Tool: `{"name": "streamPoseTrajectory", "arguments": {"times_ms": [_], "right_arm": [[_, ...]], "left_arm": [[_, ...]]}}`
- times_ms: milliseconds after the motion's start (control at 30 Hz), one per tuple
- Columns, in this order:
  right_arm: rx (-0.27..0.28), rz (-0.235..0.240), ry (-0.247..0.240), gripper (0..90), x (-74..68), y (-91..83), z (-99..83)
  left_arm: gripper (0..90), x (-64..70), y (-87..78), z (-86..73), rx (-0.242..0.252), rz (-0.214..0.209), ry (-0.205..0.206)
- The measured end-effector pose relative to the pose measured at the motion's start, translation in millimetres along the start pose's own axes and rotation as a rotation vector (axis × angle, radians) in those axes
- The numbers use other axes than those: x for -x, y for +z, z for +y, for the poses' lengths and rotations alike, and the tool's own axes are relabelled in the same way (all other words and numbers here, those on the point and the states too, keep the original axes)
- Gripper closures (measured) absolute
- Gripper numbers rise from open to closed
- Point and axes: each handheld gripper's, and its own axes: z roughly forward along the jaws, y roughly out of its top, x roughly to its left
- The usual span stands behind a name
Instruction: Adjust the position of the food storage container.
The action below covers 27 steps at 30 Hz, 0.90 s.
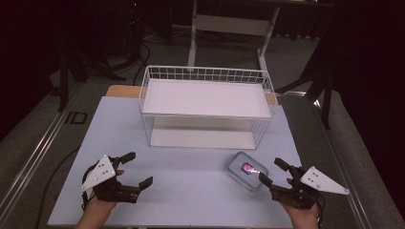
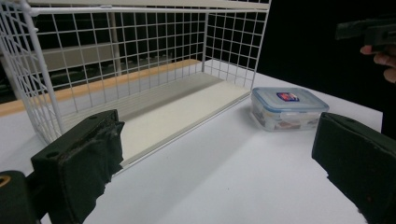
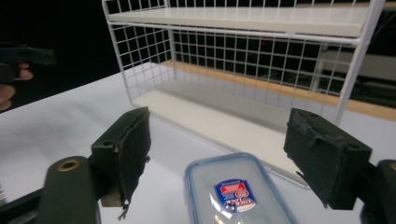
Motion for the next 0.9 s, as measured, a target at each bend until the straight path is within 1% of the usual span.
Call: {"name": "streamPoseTrajectory", "arguments": {"times_ms": [33, 67, 100, 133, 167, 200, 233, 267, 300, 367, 400, 467, 567, 700, 733, 767, 833, 867, 900], "right_arm": [[-0.019, 0.004, -0.01, 24.7, 0.9, -0.4, 0.2], [-0.047, -0.011, -0.04, 24.8, 1.6, -2.0, -0.5], [-0.051, -0.029, -0.056, 25.0, 1.9, -4.1, -1.5], [-0.053, -0.037, -0.057, 27.6, 2.6, -6.6, -2.8], [-0.059, -0.043, -0.055, 31.7, 3.3, -8.3, -4.0], [-0.068, -0.053, -0.052, 32.6, 4.2, -10.7, -6.5], [-0.078, -0.052, -0.049, 35.5, 5.0, -12.1, -8.4], [-0.094, -0.045, -0.048, 36.2, 6.7, -13.3, -10.8], [-0.103, -0.049, -0.046, 36.4, 7.8, -14.4, -12.2], [-0.123, -0.047, -0.04, 40.3, 12.4, -17.3, -16.3], [-0.134, -0.053, -0.037, 40.6, 15.0, -18.3, -19.0], [-0.157, -0.041, -0.013, 42.7, 21.4, -19.5, -24.7], [-0.193, -0.037, 0.007, 42.7, 28.0, -19.7, -32.8], [-0.232, -0.064, 0.007, 44.0, 31.6, -18.5, -41.6], [-0.241, -0.074, 0.006, 46.8, 32.0, -18.8, -43.3], [-0.246, -0.09, -0.002, 51.4, 31.9, -19.6, -44.8], [-0.258, -0.114, -0.021, 53.5, 31.7, -20.7, -47.8], [-0.26, -0.122, -0.02, 57.6, 31.9, -21.1, -49.7], [-0.263, -0.132, -0.016, 59.1, 32.0, -21.5, -51.4]], "left_arm": [[2.8, 0.5, 0.5, 0.1, 0.0, -0.005, 0.002], [2.8, 1.2, 1.0, 0.2, -0.001, -0.006, 0.002], [2.8, 1.7, 1.3, 0.3, -0.002, -0.008, 0.006], [2.8, 2.0, 1.5, 0.4, -0.002, -0.009, 0.007], [2.8, 2.7, 2.1, 0.4, -0.003, -0.007, 0.009], [2.8, 3.1, 2.5, 0.2, -0.007, -0.005, 0.012], [2.8, 3.2, 3.2, -0.1, -0.011, -0.007, 0.012], [2.8, 3.2, 3.5, -0.3, -0.012, -0.007, 0.014], [2.8, 3.3, 3.8, -0.5, -0.014, -0.007, 0.015], [2.8, 3.5, 4.2, -0.7, -0.016, -0.01, 0.012], [2.8, 3.6, 4.3, -0.8, -0.017, -0.01, 0.012], [2.8, 3.6, 4.6, -0.9, -0.017, -0.01, 0.011], [2.8, 3.5, 5.1, -1.1, -0.018, -0.012, 0.008], [2.8, 5.0, 6.0, -1.1, -0.026, -0.013, 0.018], [2.8, 5.4, 6.4, -1.0, -0.028, -0.015, 0.022], [2.8, 5.8, 6.7, -0.9, -0.03, -0.014, 0.027], [2.8, 6.6, 7.5, -1.1, -0.035, -0.018, 0.031], [2.8, 6.7, 7.7, -1.1, -0.036, -0.019, 0.031], [2.8, 6.8, 8.2, -1.3, -0.037, -0.02, 0.033]]}}
